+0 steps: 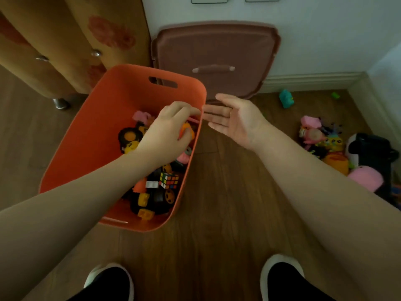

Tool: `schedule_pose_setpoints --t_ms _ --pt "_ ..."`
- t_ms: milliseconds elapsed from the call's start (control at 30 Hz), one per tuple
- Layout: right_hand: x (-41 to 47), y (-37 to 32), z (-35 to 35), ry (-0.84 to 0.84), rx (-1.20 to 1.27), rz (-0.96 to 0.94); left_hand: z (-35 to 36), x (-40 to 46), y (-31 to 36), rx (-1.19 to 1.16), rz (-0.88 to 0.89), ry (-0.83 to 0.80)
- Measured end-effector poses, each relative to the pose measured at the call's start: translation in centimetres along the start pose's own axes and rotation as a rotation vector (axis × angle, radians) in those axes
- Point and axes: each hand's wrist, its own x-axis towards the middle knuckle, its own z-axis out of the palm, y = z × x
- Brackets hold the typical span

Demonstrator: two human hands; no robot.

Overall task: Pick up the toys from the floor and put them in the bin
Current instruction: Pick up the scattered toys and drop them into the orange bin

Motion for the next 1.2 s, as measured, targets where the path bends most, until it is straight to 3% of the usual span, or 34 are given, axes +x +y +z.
schedule_pose_setpoints --t_ms 167,300,367,433,500,667,867,1033,1200 --pt "-1.7 -0.4 -9.1 0.212 -0.244 -0.020 4.8 1.4 4.9 0.076 0.289 -0.282" --pt "-3.5 1.9 -17.9 0.478 -0.378 0.023 10.5 2.9 8.9 0.093 0.351 -0.446" --pt "-4.4 3.5 -22.5 0.503 -0.875 0.049 13.0 3.4 10.5 0.116 0.333 -0.540" --pt "-5.4 4.8 -26.8 0.407 -1.387 0.142 15.8 4.2 12.3 0.159 0.299 -0.664" --pt "-6.2 6.1 -30.1 0.279 -1.601 0.251 18.4 4.9 13.7 0.162 0.259 -0.757" --pt "-6.9 10.0 -34.9 0.193 -1.737 0.438 23.7 6.6 15.5 0.123 0.137 -0.862" --pt "-5.8 11.8 -36.6 0.406 -1.529 0.197 28.3 9.8 16.0 0.294 0.143 -0.895" --pt "-4.2 12.2 -36.7 0.476 -1.448 0.161 30.5 12.7 16.9 0.495 0.317 -0.888" --pt "-3.2 11.8 -36.9 0.427 -1.433 0.125 32.7 14.7 17.6 0.655 0.557 -0.927"
